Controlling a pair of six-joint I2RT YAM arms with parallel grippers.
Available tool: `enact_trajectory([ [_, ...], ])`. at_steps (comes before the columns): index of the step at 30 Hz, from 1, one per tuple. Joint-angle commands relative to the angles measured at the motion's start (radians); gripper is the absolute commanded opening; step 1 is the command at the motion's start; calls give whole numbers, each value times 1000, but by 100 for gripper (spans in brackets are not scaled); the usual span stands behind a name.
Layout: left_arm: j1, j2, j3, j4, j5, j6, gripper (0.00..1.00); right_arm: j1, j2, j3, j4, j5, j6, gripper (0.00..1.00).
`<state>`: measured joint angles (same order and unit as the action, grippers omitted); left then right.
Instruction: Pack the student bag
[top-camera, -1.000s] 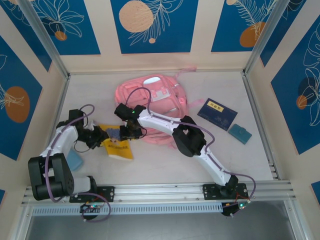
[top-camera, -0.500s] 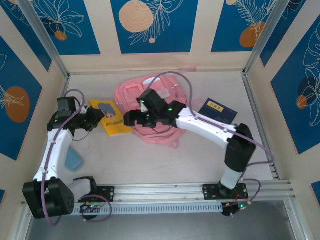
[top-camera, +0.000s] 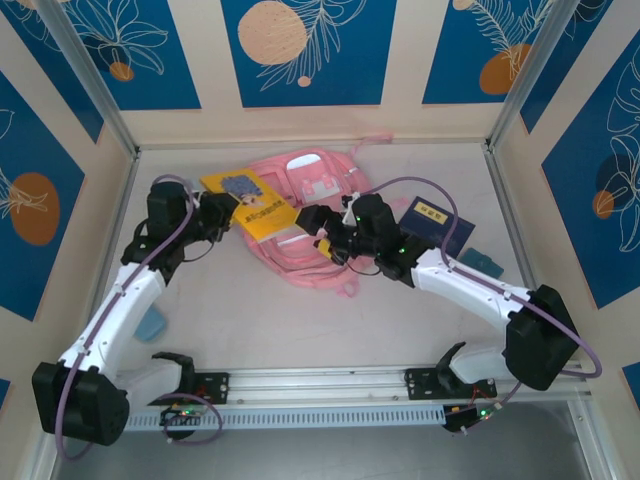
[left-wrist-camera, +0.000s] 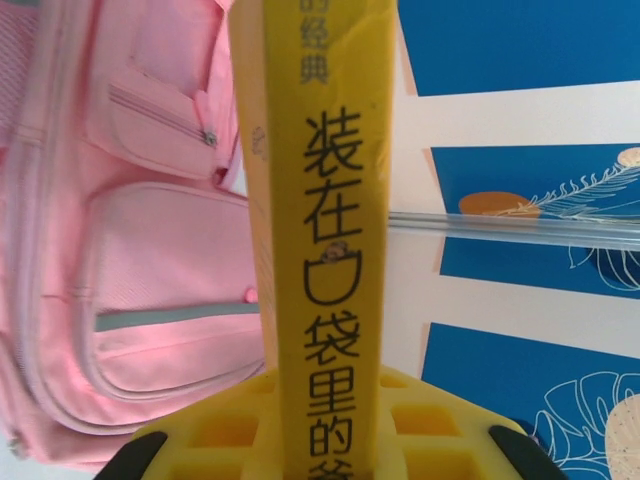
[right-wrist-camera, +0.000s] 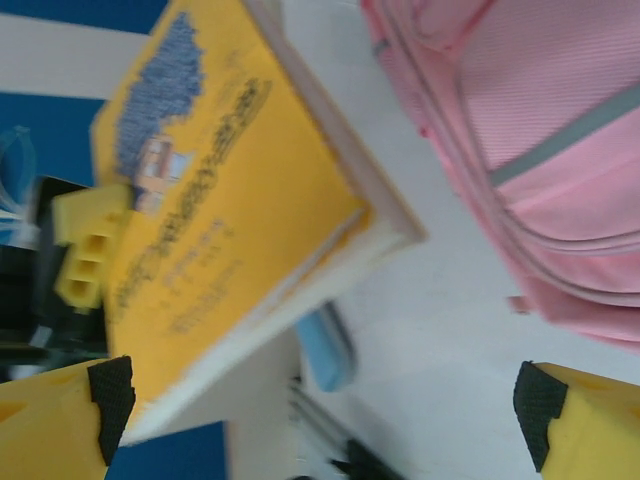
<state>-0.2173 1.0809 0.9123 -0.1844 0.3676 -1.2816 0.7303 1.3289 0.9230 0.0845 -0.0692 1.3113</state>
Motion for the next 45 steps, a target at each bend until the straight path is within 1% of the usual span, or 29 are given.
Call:
enact_trajectory([
  [1,-60,-18,12,148,-113,-102,2,-6,-21,-8,156,-68,160,99],
  [3,-93,-15,11,154,-140,-120,2,-11,-7,-7,193,-90,208,99],
  [5,-128,-7,26,146,-164,-111,2,-18,15,-4,239,-112,241,100],
  [7,-148,11,53,124,-173,-93,2,-30,37,16,233,-129,264,100],
  [9,-165,28,54,145,-186,-100,2,-32,57,18,263,-142,297,100],
  [14,-206,57,62,184,-204,-108,2,-31,48,-12,271,-125,367,98],
  [20,-235,47,79,168,-239,-88,2,-31,21,-42,252,-105,415,98],
  [24,-249,29,70,164,-251,-100,2,-36,41,-40,302,-115,469,96],
  [27,-260,3,48,150,-268,-103,2,-42,61,-38,357,-69,484,89],
  [29,-259,-17,29,138,-288,-109,2,-47,77,-38,392,-41,486,80],
  [32,-260,-37,7,129,-304,-112,2,-61,95,-44,435,-40,489,68],
  [35,-260,-37,1,108,-305,-116,2,-79,99,-57,446,-60,493,54],
  [38,-260,-29,10,72,-303,-117,2,-104,117,-61,499,-100,474,42],
  [39,-260,-23,20,58,-295,-107,2,-112,124,-65,520,-118,467,37],
  [41,-260,-9,47,16,-276,-80,3,-122,134,-77,561,-136,464,31],
  [43,-259,3,68,-24,-265,-63,5,-138,139,-93,597,-154,464,22],
  [45,-260,16,81,-55,-248,-39,10,-157,136,-107,592,-167,456,13],
])
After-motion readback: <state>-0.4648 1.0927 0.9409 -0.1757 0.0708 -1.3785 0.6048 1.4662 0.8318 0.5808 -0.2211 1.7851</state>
